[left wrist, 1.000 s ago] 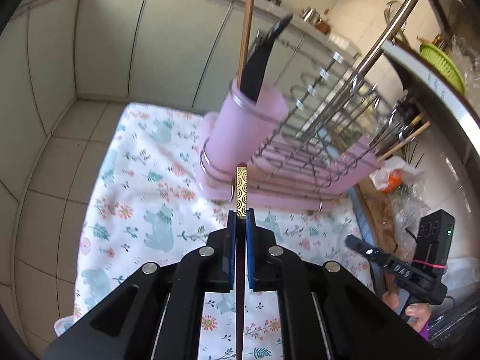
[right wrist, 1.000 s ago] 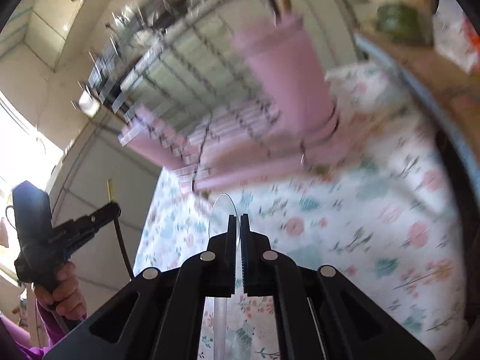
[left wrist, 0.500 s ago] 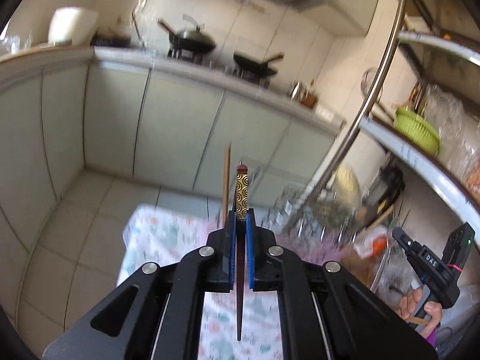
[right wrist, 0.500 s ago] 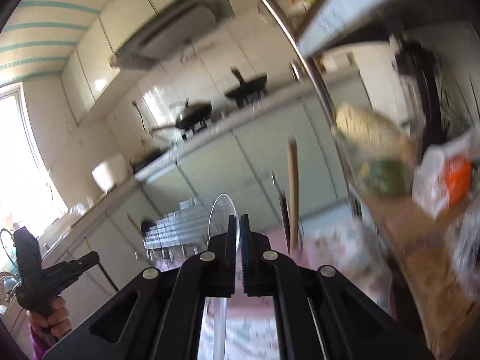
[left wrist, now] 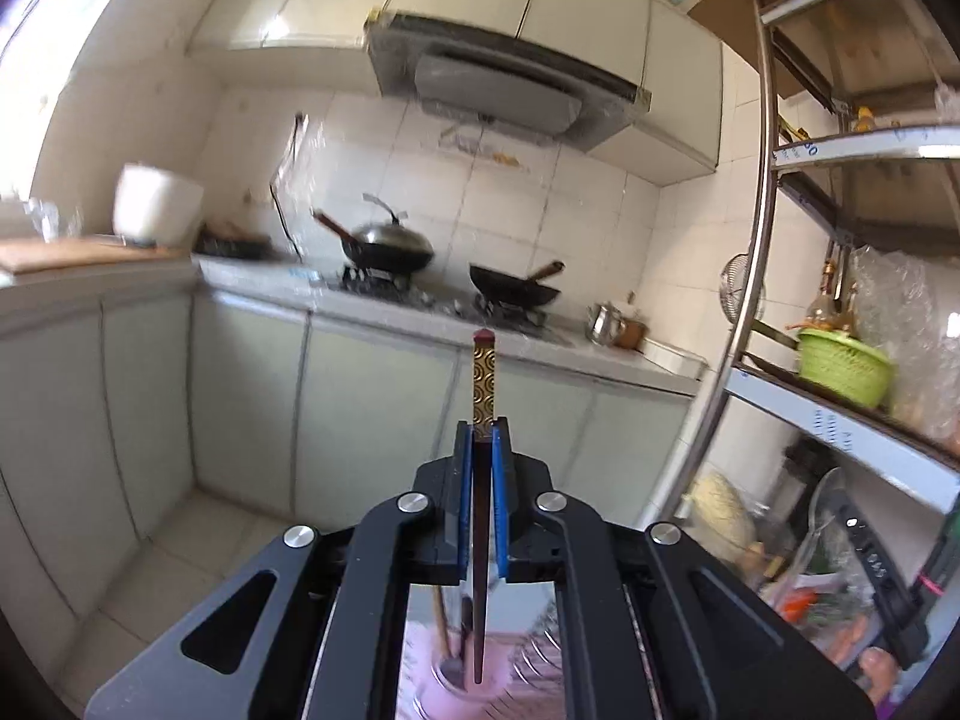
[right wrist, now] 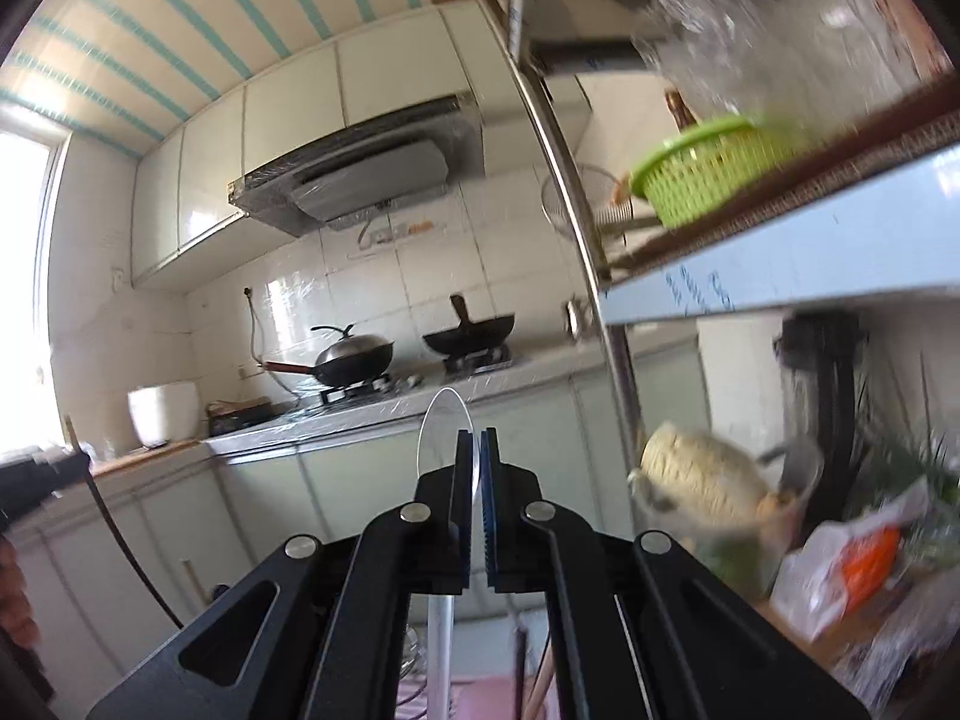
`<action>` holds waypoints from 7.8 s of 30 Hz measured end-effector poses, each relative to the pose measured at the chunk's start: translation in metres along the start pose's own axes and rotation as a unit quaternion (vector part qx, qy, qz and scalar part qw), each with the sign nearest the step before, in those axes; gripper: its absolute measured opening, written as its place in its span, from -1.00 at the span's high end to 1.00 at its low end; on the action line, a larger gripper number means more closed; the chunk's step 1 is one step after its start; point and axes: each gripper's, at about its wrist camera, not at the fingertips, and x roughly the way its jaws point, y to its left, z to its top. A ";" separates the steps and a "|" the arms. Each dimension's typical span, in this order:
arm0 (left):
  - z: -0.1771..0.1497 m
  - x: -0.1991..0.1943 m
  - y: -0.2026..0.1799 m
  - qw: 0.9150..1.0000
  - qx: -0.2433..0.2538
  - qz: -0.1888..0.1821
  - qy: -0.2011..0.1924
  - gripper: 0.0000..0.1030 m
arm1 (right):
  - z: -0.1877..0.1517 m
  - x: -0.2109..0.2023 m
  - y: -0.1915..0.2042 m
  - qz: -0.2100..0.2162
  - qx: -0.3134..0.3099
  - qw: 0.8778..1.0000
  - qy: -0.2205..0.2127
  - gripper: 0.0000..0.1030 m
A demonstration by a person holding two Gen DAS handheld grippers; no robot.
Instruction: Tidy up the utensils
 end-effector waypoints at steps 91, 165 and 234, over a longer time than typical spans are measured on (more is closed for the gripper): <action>-0.166 -0.038 -0.021 0.987 0.047 0.004 0.151 0.15 | -0.125 -0.066 0.054 0.020 -0.036 0.975 0.218 0.00; -0.177 -0.035 -0.025 0.985 0.049 -0.015 0.168 0.15 | -0.136 -0.056 0.065 0.017 -0.056 0.969 0.239 0.00; -0.189 -0.023 -0.023 0.980 0.053 -0.022 0.190 0.15 | -0.151 -0.046 0.062 0.006 -0.064 0.964 0.257 0.00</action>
